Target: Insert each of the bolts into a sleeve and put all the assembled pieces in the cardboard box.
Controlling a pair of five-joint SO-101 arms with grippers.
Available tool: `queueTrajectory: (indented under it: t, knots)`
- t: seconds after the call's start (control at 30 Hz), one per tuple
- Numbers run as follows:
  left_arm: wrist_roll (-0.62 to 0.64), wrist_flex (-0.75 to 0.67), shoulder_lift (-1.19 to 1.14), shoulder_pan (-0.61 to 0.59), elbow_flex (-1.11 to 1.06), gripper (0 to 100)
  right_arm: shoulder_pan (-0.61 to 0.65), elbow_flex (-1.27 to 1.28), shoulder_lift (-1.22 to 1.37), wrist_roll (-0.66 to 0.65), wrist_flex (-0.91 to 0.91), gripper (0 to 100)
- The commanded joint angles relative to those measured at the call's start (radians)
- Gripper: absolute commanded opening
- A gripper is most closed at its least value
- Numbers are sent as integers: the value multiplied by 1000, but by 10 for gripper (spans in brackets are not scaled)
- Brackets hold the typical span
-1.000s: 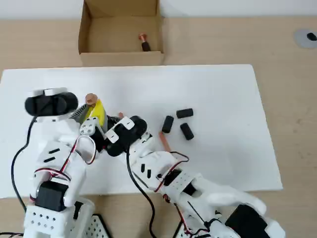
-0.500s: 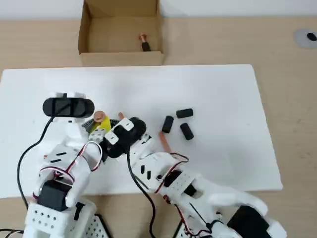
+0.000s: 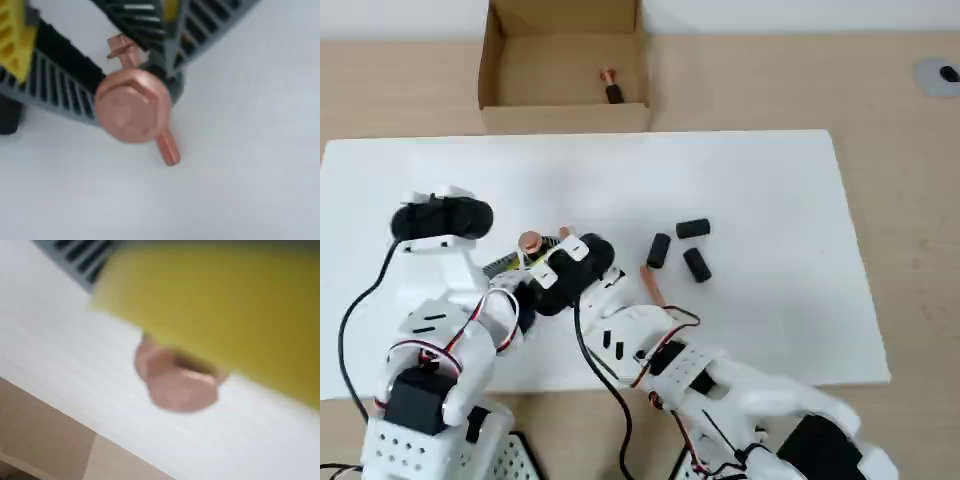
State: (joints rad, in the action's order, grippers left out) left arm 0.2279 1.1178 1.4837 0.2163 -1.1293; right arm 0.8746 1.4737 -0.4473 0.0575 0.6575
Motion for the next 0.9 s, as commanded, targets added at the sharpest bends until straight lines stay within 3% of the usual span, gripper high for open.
queueTrajectory:
  t: [0.0, 0.3, 0.5, 0.87]
  knots:
    - [11, 3, 7, -40, 78, 207, 4, -41, -7, 2, 2, 9]
    - [41, 71, 5, -97, 265, 206, -107, -131, -5, 2, -133, 9]
    - [41, -29, -21, -345, 313, 204, -220, -409, -4, 3, -425, 9]
    - [41, -112, -392, -488, 416, 203, -294, -803, 183, -2, -624, 9]
